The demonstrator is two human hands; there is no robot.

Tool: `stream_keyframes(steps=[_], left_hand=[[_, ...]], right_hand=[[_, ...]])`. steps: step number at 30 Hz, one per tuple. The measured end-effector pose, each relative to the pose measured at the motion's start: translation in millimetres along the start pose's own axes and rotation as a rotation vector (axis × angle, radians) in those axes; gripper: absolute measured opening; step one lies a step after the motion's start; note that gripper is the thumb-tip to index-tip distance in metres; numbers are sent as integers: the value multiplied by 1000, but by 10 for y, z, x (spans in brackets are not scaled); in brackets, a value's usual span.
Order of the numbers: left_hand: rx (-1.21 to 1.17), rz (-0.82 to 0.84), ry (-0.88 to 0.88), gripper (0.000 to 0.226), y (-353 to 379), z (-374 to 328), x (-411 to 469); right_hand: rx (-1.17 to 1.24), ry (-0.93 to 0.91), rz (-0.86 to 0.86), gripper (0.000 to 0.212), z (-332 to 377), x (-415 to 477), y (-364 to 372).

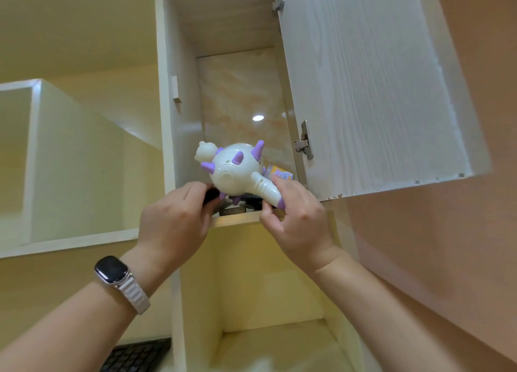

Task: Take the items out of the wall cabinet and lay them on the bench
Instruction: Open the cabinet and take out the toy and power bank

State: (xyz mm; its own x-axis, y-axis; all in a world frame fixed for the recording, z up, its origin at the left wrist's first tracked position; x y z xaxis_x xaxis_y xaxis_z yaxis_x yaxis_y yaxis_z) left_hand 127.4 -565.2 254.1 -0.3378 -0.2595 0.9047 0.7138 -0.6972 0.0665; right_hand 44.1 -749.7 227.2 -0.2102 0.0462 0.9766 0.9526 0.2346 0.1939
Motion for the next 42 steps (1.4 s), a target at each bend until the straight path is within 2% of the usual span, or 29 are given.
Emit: stream_keyframes(steps=[3, 5, 8, 12, 16, 20, 27, 30, 35, 42], left_hand=[[-19, 23, -15, 41, -4, 5, -7], [-4, 22, -14, 47, -15, 5, -29], [14, 8, -22, 44, -62, 13, -59], [24, 70, -78, 34, -109, 19, -20], [3, 204, -192, 18, -187, -28, 58], [71, 337, -319, 17, -295, -41, 183], [46, 415, -475, 16, -474, 61, 143], [-85, 351, -515, 15, -513, 113, 42], [-402, 131, -669, 8, -572, 172, -231], [-800, -50, -811, 10, -545, 275, -690]], right_hand=[[-77, 83, 100, 31, 59, 49, -75], [-140, 181, 272, 27, 121, 137, -116], [-283, 255, 515, 22, 188, 304, -143], [-390, 223, 585, 25, 224, 423, -115], [-356, 182, 556, 26, 190, 396, -118], [-268, 142, 494, 19, 179, 313, -135], [-45, 166, 331, 22, 204, 152, -176], [41, 251, 293, 19, 323, 129, -296], [137, 506, 232, 17, 570, 21, -427], [249, 671, 149, 13, 1269, -219, -496]])
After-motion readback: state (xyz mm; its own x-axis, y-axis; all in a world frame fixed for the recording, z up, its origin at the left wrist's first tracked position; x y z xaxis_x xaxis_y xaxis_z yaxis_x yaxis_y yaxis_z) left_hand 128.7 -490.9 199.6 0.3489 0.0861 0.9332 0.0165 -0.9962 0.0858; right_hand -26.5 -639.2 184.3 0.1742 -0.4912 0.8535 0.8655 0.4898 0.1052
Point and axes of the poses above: each hand's wrist, its own x-axis towards the middle knuckle, its own y-axis out of the palm, z = x × y, the point moved 1 cm from there along x, towards the middle knuckle, and after that the axes turned 2 degrees about y, right-handed, at the moved point
